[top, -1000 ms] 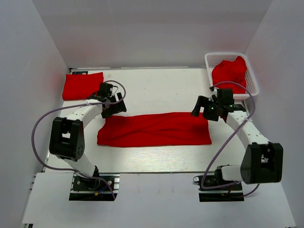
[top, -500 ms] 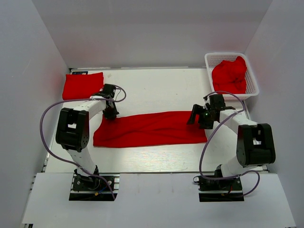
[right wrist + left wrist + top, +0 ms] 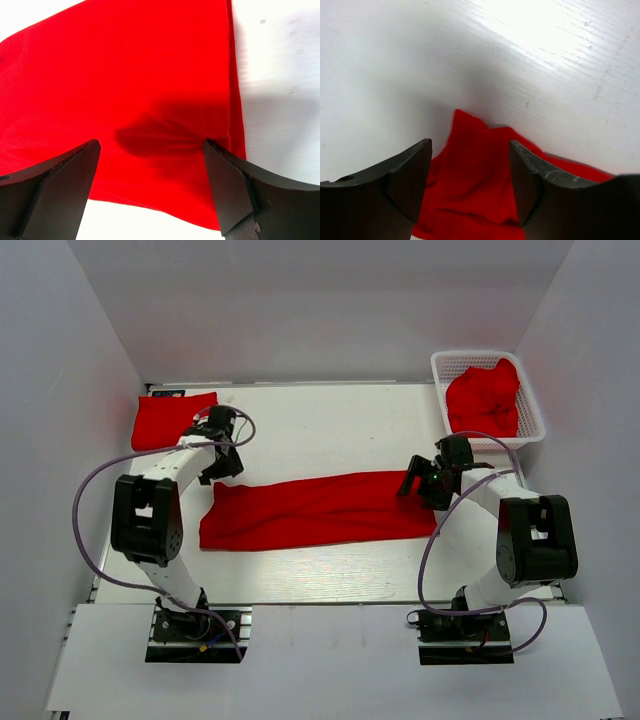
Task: Fold and stack the t-shirts
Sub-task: Fold the other side of the tshirt into a rectangle, then rotate the tshirt 90 degrees
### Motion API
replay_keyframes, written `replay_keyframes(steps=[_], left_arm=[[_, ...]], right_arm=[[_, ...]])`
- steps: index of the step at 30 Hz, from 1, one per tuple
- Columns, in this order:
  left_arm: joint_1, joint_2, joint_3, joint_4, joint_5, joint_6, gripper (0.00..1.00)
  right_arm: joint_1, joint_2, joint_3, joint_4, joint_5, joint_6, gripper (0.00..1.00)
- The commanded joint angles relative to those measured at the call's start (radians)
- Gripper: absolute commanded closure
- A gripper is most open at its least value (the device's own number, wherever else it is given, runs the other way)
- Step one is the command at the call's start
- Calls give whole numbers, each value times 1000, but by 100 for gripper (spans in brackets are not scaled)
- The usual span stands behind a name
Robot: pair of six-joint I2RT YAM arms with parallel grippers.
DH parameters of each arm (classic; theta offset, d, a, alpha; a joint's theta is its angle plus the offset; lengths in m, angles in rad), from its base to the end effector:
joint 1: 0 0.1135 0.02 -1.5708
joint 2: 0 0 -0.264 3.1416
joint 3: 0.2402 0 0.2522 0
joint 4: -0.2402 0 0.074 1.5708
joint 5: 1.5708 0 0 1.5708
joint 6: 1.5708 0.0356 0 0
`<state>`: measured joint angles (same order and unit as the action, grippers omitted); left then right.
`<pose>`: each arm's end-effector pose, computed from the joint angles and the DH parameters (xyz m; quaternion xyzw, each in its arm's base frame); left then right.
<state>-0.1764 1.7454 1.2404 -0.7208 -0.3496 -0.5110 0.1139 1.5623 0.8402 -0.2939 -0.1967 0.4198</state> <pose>0.3424 -0.0486 0.2064 -0.1910 0.9516 0.1043 0.2169 0.2959 0.0408 0.1680 0.1193 0.9500 0.1630 0.2380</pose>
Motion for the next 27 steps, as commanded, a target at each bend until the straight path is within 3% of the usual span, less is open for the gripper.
replay_keyframes(steps=[1,5,9,14,17,18,19,21,27], left_arm=[[26,-122,-62,30,-16,-4,27],[48,-141,-108,75,40,12,27],[66,-162,-186,181,130,46,36],[66,-150,-219,258,225,69,39],[66,-127,-219,280,265,78,50],[66,-127,-229,291,265,78,59],[66,-127,-229,291,265,78,83],[66,-127,-229,265,235,69,100],[86,-162,-211,216,78,22,100]], right_arm=[[-8,41,-16,-48,163,-15,10],[-10,41,-10,-56,167,-15,10],[-11,41,8,-68,169,-26,10],[-13,33,14,-79,172,-23,10],[-13,30,10,-82,175,-21,10],[-11,31,8,-79,177,-19,10],[-11,30,8,-80,175,-21,10],[-11,28,8,-85,186,-16,10],[-13,41,2,-93,222,2,10]])
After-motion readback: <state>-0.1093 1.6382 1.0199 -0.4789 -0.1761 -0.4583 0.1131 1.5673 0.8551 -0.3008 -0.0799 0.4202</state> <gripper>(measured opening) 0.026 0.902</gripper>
